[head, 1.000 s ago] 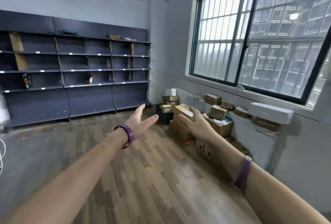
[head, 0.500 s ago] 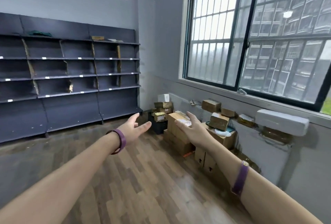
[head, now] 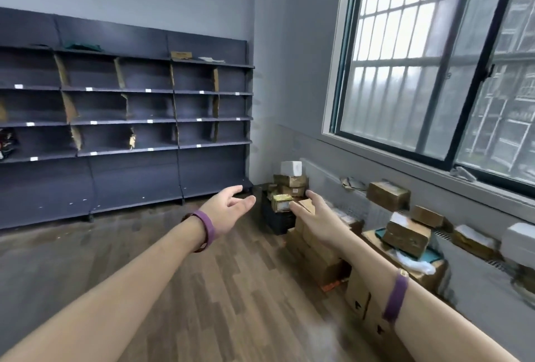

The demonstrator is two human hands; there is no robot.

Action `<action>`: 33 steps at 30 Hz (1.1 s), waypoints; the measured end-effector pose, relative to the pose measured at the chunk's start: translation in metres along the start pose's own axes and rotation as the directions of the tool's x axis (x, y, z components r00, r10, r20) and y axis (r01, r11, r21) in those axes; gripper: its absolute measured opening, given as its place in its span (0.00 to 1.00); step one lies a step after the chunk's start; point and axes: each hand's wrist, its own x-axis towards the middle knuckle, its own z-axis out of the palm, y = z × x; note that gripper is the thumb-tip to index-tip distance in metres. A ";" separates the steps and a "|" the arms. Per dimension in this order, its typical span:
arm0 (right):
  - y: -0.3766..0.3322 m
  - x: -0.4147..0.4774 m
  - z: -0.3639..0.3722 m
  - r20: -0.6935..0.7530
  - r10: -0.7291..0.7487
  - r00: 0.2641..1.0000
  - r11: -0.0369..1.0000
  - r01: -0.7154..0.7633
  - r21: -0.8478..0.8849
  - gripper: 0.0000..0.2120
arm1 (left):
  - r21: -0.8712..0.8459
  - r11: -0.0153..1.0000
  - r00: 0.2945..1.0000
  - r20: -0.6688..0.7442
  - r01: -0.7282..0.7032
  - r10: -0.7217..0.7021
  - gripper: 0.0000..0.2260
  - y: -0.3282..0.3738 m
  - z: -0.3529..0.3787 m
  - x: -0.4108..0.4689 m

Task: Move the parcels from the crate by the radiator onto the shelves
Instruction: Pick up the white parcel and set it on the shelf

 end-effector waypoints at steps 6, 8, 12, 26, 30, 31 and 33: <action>0.021 0.123 0.024 0.000 0.017 1.000 1.000 -0.017 -0.006 0.38 | 0.005 1.000 1.000 -0.013 -0.006 0.006 0.27 -0.042 -0.005 0.119; 0.027 0.168 0.034 -0.010 0.019 1.000 0.999 -0.019 -0.028 0.38 | -0.003 1.000 1.000 -0.018 -0.005 0.005 0.27 -0.059 -0.014 0.167; 0.030 0.263 0.054 -0.040 0.026 0.999 1.000 -0.026 -0.012 0.37 | 0.001 1.000 1.000 -0.006 0.000 0.000 0.28 -0.092 -0.031 0.264; 0.045 0.558 0.086 -0.048 0.054 0.997 0.998 -0.055 -0.028 0.36 | 0.016 1.000 0.998 0.062 0.024 -0.025 0.28 -0.150 -0.060 0.572; 0.068 0.639 0.093 -0.048 0.047 0.998 0.999 -0.047 -0.004 0.36 | 0.031 0.999 0.998 0.060 0.030 -0.031 0.28 -0.170 -0.051 0.652; 0.075 0.661 0.095 -0.045 0.046 0.998 0.999 -0.046 -0.001 0.37 | 0.035 0.999 0.997 0.062 0.032 -0.034 0.28 -0.175 -0.048 0.673; 0.089 0.707 0.097 -0.039 0.043 0.998 0.999 -0.043 -0.004 0.37 | 0.046 0.998 0.997 0.063 0.036 -0.039 0.28 -0.184 -0.042 0.716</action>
